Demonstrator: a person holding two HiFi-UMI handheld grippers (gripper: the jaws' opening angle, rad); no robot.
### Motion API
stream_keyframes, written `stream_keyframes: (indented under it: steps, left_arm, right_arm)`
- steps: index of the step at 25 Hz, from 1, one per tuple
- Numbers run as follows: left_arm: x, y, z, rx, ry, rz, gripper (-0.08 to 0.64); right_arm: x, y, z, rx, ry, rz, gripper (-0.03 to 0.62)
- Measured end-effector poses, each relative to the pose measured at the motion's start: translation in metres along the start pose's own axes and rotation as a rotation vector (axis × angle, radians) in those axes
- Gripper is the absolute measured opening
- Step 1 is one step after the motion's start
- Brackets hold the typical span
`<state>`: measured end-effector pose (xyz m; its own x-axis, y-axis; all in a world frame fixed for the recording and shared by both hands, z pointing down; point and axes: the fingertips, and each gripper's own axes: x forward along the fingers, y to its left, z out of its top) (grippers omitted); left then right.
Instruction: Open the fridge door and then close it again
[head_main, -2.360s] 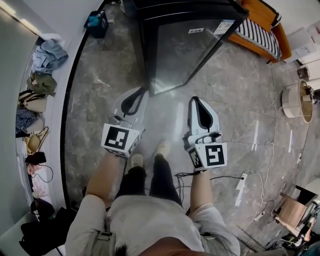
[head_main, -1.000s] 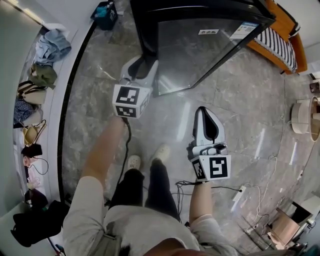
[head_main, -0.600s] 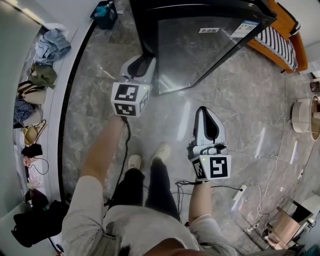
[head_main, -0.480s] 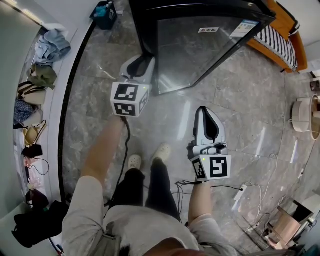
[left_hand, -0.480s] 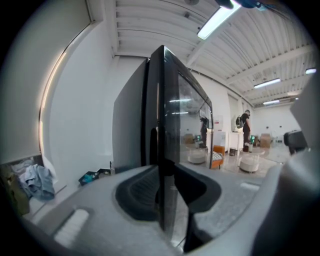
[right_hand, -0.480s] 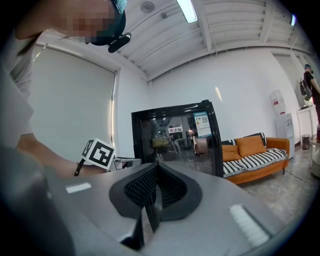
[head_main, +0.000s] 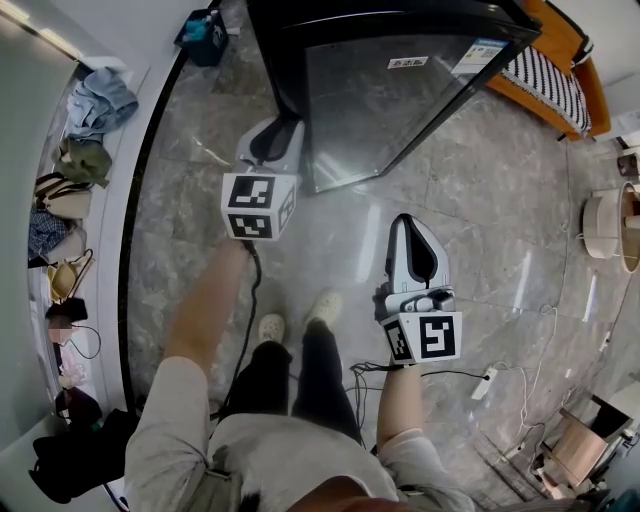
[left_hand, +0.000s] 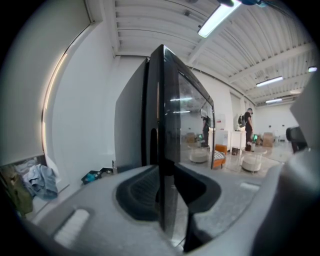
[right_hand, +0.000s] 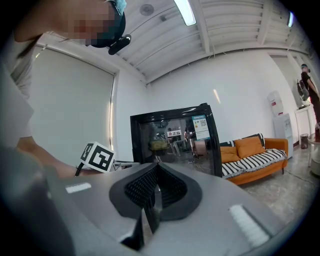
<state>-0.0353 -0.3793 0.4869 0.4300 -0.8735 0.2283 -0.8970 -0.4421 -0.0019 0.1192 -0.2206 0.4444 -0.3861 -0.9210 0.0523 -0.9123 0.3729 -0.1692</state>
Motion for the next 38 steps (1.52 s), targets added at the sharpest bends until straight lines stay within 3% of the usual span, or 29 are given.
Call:
stream_keyframes:
  steps: [23,38]
  left_arm:
    - [0.0,0.0,0.0,0.007,0.013,0.034,0.092]
    - [0.0,-0.001,-0.001,-0.001,-0.002,0.067,0.095]
  right_arm:
    - [0.001,0.002,0.015,0.011,-0.043,-0.018,0.002]
    - [-0.007,-0.001,0.004,0.023,-0.037,-0.034,0.002]
